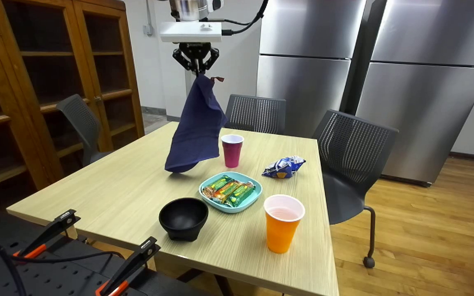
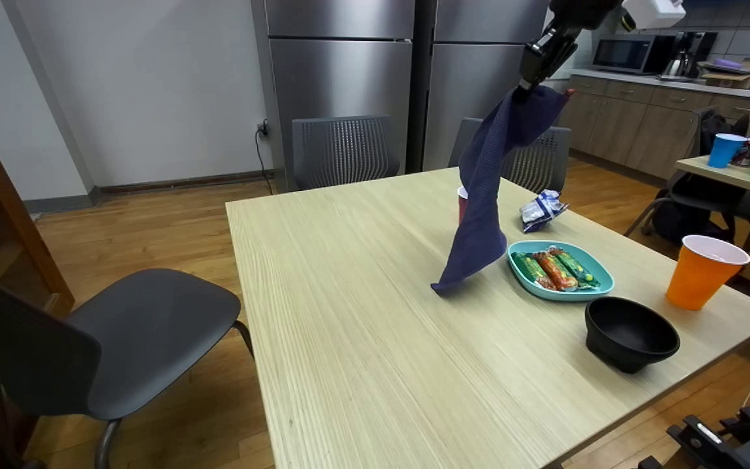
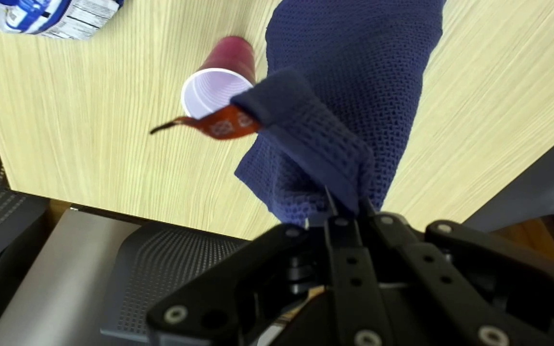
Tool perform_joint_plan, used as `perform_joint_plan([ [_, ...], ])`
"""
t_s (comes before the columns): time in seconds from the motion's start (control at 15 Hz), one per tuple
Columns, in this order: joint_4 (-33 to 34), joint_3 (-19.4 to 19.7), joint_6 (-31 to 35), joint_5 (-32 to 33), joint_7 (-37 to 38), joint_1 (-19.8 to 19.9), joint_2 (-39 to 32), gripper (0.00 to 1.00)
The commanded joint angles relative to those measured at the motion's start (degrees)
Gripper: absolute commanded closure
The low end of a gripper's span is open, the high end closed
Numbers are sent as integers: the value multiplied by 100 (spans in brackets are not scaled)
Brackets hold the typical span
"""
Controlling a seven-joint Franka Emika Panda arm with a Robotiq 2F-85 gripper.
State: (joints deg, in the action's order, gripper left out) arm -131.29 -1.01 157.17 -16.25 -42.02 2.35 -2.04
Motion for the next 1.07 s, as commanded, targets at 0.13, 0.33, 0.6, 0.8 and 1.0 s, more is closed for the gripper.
perform_joint_plan([
  [0.13, -505, 78, 206, -515, -647, 43, 471, 99],
  [0.33, -634, 170, 242, -785, -915, 36, 575, 99],
  [0.6, -600, 319, 181, -943, -1036, 47, 517, 99],
  [0.8, -552, 442, 119, -1114, -1097, 49, 453, 99],
  [1.0, -554, 554, 114, -1287, -1182, 44, 419, 99],
])
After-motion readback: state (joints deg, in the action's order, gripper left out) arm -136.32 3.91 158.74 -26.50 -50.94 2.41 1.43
